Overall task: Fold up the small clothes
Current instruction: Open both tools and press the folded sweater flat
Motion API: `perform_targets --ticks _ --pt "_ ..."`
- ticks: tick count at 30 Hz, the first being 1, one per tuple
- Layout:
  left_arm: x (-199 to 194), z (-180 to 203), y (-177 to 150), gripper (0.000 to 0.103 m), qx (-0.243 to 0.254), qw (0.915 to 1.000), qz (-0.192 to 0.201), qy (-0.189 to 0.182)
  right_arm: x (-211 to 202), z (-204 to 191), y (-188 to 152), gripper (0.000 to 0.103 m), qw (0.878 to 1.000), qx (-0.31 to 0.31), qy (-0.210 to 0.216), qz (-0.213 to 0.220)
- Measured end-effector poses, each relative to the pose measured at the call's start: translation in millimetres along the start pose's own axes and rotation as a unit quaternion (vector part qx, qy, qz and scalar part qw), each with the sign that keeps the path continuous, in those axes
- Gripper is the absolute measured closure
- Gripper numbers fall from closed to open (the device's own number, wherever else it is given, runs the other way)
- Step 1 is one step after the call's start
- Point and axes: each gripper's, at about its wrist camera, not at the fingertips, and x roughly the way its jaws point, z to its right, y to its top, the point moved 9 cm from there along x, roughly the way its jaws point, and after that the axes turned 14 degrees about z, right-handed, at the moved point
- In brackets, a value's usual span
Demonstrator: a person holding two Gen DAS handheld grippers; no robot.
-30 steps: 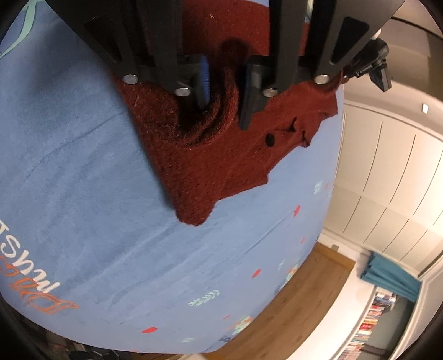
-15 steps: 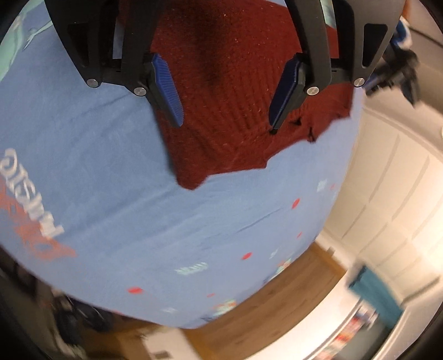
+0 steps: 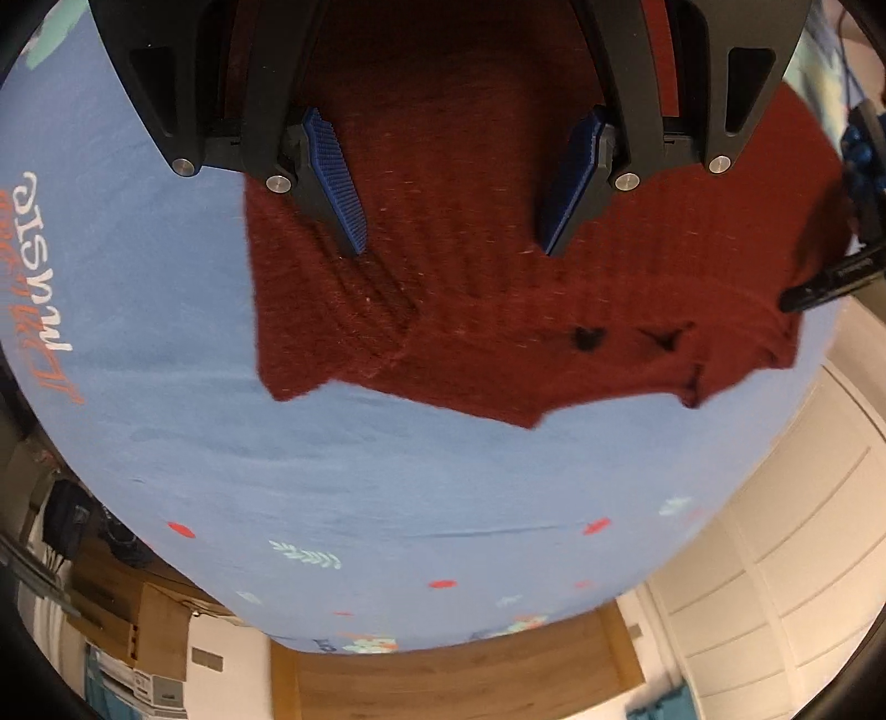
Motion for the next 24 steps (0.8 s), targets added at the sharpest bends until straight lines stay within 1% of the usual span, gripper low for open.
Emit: perform_targets --ticks 5,6,8,11,13,16,20,24 --pt "-35.8 13.3 -6.5 0.048 0.056 0.9968 0.043 0.037 -15.6 14.3 8.4 0.037 0.999 -0.007 -0.022 0.022" --pt "-42.9 17.7 -10.0 0.048 0.062 0.9962 0.049 0.037 -19.1 14.1 9.2 0.037 0.999 -0.007 -0.023 0.026" --pt "-54.8 26.7 -16.1 0.048 0.074 0.9948 0.059 0.039 -31.3 11.0 9.8 0.037 0.999 -0.006 -0.019 0.036" --pt "-73.7 41.3 -31.9 0.048 0.098 0.9917 0.072 0.042 -49.5 -2.7 2.8 0.037 0.999 -0.001 0.001 0.043" --pt "-80.4 48.7 -41.2 0.048 0.106 0.9908 0.074 0.042 -59.8 -14.9 -5.0 0.037 0.999 -0.007 0.015 0.044" --pt "-84.5 57.0 -53.7 0.048 0.113 0.9902 0.072 0.040 -69.5 -28.5 -17.6 0.037 0.999 -0.015 0.024 0.044" --pt "-82.2 62.5 -65.9 0.048 0.121 0.9895 0.067 0.041 -72.4 -39.5 -36.1 0.036 0.998 -0.036 0.020 0.039" --pt "-75.5 60.3 -75.0 0.048 0.116 0.9906 0.058 0.042 -65.9 -39.0 -55.5 0.036 0.998 -0.047 0.010 0.026"
